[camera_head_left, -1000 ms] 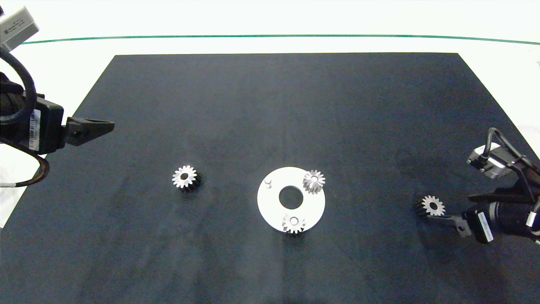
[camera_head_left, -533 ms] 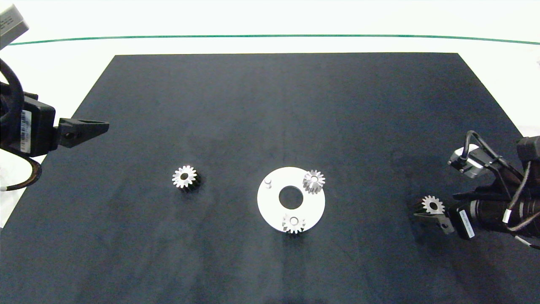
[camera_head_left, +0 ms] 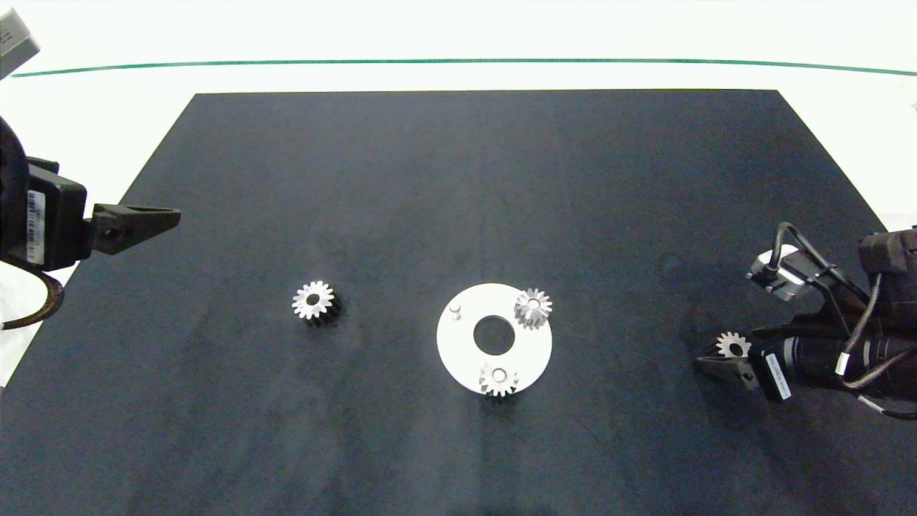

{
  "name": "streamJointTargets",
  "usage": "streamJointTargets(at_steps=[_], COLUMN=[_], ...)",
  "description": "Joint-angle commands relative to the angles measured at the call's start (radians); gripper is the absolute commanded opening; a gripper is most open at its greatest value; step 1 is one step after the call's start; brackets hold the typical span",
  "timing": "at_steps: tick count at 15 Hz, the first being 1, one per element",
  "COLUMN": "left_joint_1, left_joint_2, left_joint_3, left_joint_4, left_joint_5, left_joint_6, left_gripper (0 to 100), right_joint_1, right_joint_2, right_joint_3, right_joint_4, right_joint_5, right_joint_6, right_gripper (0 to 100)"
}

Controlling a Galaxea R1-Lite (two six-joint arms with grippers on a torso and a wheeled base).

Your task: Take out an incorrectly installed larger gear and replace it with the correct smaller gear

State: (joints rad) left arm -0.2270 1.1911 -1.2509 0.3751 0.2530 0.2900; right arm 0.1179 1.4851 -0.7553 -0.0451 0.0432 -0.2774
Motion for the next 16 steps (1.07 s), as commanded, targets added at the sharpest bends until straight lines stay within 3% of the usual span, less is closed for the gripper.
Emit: streamJointTargets(at_steps=[1, 16], left_joint_1=[0.0, 0.0], left_joint_2=[-0.005, -0.028], left_joint_3=[0.011, 0.053], left_joint_4=[0.002, 0.002], left_joint_5=[0.002, 0.002], left_joint_6=[0.001, 0.001], left_gripper=[100, 100], right_joint_1=[0.0, 0.002], right_joint_2=[0.004, 0.023], right_joint_3=[-0.001, 0.002], right_joint_4=[-0.001, -0.022], right_joint_5=[0.001, 0.001], right_joint_6=[-0.002, 0.003], right_gripper=[79, 49])
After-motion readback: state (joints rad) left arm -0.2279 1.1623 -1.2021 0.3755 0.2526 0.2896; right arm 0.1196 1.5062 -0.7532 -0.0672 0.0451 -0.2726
